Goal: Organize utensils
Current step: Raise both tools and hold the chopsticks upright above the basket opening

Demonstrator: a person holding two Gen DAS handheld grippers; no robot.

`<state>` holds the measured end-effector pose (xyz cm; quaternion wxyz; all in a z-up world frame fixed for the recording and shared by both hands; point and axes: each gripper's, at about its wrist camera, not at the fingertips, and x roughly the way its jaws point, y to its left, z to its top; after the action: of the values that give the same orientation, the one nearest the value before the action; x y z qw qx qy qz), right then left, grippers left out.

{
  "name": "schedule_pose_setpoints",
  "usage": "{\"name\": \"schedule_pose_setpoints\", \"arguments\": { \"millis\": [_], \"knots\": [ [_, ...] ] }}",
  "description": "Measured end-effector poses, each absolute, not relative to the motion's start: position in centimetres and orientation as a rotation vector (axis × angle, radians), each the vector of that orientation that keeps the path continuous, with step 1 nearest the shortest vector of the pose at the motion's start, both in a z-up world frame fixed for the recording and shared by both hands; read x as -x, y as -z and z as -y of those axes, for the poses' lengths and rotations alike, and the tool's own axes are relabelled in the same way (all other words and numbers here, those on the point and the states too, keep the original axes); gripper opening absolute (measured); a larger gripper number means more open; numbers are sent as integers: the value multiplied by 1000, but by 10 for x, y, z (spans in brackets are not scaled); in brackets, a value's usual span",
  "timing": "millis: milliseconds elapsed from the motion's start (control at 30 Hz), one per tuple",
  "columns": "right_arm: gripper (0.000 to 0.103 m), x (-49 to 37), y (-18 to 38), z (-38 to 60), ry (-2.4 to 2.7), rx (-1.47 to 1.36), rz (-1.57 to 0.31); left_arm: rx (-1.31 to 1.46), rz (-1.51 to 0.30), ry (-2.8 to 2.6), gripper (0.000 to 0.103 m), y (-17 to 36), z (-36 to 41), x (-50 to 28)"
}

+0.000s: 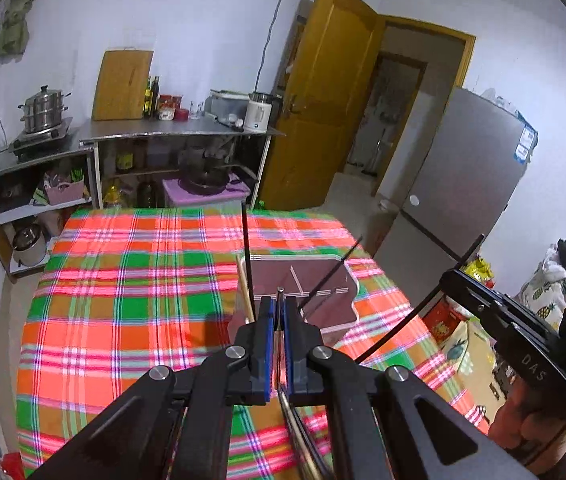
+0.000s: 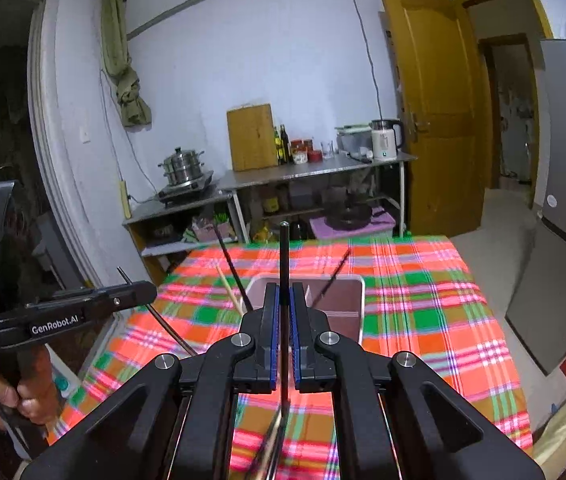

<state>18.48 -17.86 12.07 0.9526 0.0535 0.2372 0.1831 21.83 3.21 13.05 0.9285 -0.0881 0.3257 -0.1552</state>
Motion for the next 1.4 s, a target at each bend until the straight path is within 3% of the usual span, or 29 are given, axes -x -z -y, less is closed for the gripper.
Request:
{"name": "schedule_pose_setpoints", "arguments": {
  "millis": [433,1100,1400],
  "knots": [
    [5,-216,-145,182,-356,-170,-387,241,-608,312,4,-154,-36,-264],
    [5,-240,-147,178,-356,-186,-364,257,-654,304,4,-120,-39,-299],
    [5,-248,-112,171,-348,-169,-448,267,-727,295,4,-84,-42,-305]
  ]
}}
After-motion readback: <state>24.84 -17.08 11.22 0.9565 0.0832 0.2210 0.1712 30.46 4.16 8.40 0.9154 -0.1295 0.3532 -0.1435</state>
